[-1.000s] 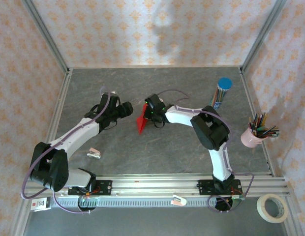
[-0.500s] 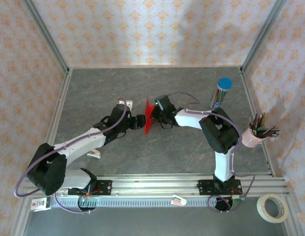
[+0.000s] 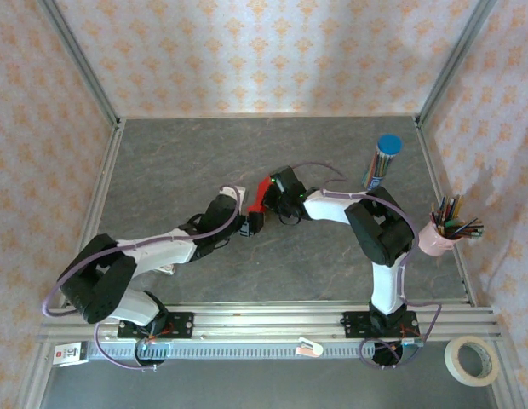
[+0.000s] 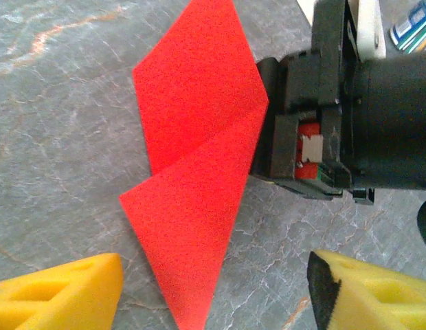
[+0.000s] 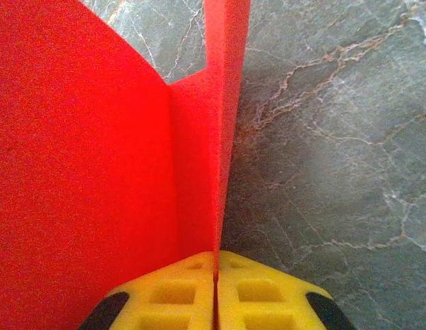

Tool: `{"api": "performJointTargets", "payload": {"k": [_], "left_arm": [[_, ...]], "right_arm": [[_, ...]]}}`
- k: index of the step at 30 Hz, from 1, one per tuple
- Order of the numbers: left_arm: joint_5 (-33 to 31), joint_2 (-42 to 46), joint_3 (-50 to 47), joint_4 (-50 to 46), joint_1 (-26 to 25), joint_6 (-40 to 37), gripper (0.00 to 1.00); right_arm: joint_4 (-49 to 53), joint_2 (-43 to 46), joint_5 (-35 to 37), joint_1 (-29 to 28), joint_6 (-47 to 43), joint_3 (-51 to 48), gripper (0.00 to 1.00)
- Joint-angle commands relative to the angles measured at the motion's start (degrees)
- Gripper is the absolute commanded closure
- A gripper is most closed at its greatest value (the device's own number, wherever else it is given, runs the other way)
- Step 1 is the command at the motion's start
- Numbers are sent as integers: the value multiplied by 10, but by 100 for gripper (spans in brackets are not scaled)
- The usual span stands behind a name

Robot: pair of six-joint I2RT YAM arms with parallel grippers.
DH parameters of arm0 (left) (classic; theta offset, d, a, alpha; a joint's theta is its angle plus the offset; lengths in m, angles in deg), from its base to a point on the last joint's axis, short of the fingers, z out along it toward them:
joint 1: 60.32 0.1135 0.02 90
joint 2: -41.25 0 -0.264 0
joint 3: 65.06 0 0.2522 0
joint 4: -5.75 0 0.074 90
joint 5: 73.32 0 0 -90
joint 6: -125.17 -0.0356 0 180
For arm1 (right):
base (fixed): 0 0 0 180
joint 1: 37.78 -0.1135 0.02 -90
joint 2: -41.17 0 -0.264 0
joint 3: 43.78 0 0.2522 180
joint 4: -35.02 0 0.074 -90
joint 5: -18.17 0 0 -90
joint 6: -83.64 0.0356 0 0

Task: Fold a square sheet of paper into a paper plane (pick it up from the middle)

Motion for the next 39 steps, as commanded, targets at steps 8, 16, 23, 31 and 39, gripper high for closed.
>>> {"api": "performJointTargets", "payload": {"k": [8,16,23,31,39], "left_arm": [[-65,-76,19,48,-32,-66,43],[-73,-87,11,73,-36,-97,50],[-77,-94,8,84,-41,-129,55],[-79,-109,14,80,-43,-142,62],[-77,-110,18,79,-45,-150,72]], "right_arm": [[-17,18,-12,8,15,-18,92],[-22,16,-22,10,20,-21,92],[-25,16,-29,11,22,-23,92],[-26,16,-36,13,23,-23,92],[-24,16,-37,15,24,-23,91]]}}
